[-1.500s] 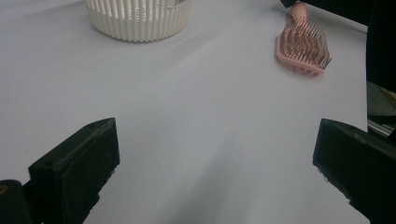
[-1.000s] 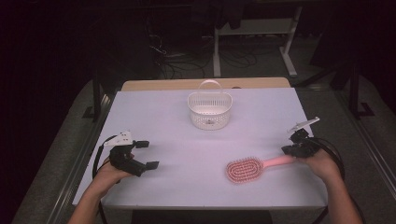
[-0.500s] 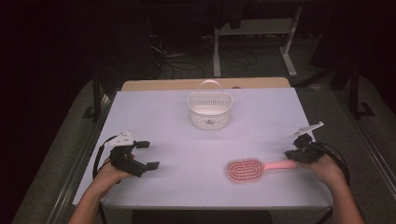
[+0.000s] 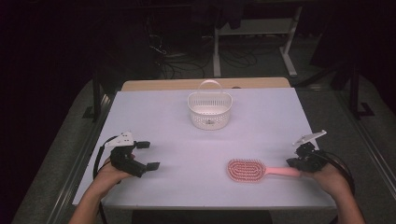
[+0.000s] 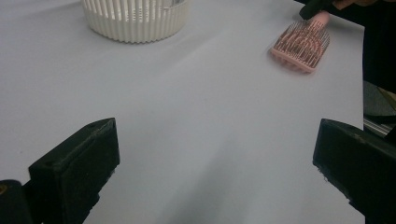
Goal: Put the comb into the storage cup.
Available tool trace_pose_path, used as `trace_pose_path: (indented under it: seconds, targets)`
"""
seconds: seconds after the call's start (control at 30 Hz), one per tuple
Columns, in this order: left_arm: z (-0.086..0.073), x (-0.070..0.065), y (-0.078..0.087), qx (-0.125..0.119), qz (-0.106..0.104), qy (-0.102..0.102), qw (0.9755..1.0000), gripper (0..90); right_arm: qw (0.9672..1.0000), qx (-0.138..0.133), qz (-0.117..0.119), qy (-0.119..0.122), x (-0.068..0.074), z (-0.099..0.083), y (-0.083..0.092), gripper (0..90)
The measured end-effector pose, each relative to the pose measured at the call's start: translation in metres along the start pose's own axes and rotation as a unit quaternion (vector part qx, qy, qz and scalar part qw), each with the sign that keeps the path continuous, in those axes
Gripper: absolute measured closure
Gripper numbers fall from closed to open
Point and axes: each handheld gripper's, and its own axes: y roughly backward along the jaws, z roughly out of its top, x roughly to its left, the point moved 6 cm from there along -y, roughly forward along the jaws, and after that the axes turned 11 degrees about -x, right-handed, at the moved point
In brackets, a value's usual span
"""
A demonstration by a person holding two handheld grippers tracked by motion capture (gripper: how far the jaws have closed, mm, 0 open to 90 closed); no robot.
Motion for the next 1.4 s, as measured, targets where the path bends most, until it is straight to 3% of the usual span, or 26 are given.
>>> trace_pose_path:
  seconds: [0.67, 0.87, 1.07, 1.27, 1.4]
  targets:
    - [0.0, -0.003, -0.001, 0.003, -0.005, -0.002, 1.0, 0.5, 0.9999, 0.007, 0.01, 0.008, 0.023, -0.019, 0.01, 89.1]
    - [0.0, -0.002, -0.001, 0.003, -0.004, -0.002, 1.0, 0.5, 0.9999, 0.004, 0.009, 0.009, 0.024, -0.021, 0.011, 89.0]
    - [0.0, -0.002, -0.001, 0.003, -0.003, -0.001, 1.0, 0.5, 0.9997, -0.025, 0.003, -0.002, 0.02, -0.01, 0.018, 88.2]
    - [0.0, -0.002, -0.001, 0.003, -0.003, -0.001, 1.0, 0.5, 0.9974, -0.07, 0.012, -0.014, 0.022, 0.011, 0.026, 75.4]
    - [0.0, -0.002, 0.0, 0.002, -0.003, -0.001, 1.0, 0.5, 0.9956, -0.092, 0.016, -0.009, 0.027, 0.027, 0.027, 66.0]
